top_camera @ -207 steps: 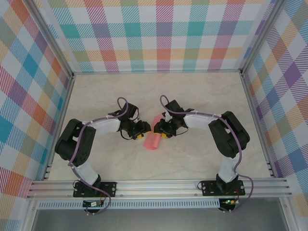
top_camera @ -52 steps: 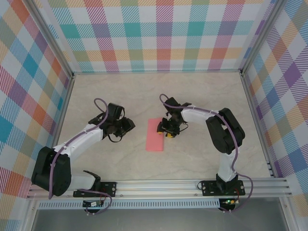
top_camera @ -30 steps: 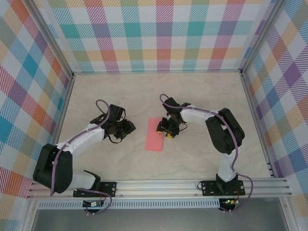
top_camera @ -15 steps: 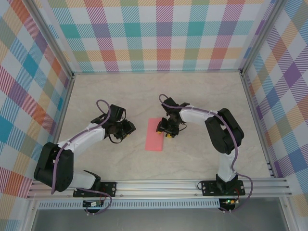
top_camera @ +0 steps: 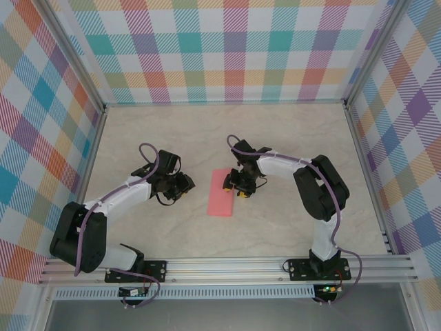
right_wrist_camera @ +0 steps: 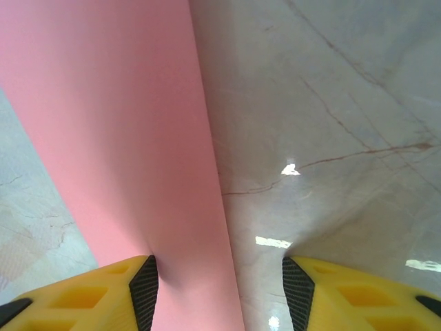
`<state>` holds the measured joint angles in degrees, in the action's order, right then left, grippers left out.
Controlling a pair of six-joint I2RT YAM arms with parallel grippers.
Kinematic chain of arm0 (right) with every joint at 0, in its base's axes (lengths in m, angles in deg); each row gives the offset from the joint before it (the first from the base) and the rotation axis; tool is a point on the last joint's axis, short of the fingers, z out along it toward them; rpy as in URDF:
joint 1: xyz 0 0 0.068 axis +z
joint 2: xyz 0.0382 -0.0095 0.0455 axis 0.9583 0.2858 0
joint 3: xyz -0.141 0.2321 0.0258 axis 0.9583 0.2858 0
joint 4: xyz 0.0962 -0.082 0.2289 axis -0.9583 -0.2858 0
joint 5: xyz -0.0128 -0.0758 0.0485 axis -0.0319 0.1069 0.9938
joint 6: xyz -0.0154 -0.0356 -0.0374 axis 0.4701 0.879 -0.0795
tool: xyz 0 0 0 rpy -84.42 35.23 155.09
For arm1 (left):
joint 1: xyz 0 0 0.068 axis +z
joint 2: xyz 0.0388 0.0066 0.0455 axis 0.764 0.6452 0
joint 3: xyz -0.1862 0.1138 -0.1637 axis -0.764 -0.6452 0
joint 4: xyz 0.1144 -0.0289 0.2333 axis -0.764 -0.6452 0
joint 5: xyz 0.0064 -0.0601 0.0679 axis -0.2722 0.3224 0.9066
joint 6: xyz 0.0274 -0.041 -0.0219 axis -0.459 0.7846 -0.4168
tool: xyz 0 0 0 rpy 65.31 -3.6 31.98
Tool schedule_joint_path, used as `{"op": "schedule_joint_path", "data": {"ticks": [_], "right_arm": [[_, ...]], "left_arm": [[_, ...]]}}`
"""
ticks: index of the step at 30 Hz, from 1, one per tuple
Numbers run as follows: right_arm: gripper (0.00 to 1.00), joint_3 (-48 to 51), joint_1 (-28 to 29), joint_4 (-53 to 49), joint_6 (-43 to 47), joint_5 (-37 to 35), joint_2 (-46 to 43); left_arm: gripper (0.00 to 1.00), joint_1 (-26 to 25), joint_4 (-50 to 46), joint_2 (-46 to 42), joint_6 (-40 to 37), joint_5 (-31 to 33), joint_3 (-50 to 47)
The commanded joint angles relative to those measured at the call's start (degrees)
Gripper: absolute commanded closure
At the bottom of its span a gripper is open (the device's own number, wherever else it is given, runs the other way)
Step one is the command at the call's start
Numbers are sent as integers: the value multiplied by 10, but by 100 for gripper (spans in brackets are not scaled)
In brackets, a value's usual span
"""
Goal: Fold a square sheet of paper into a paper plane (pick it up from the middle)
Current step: Hold the square sheet of paper at the center of the table.
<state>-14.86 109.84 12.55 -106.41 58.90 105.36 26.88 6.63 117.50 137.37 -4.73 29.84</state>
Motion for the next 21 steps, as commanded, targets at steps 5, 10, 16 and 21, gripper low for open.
{"op": "schedule_joint_path", "data": {"ticks": [5, 10, 16, 21], "right_arm": [[45, -13, -1, -67, 26, -39, 29], [47, 0, -1, -56, -6, -47, 25], [48, 13, -1, -40, -25, -44, 20], [48, 12, -1, -42, -21, -42, 24]], "left_arm": [[69, 7, 9, 5, -5, -14, -5], [71, 8, 14, 8, -5, -21, -3], [71, 8, 11, 10, -8, -23, -2], [72, 8, 14, 12, -8, -28, -1]]}}
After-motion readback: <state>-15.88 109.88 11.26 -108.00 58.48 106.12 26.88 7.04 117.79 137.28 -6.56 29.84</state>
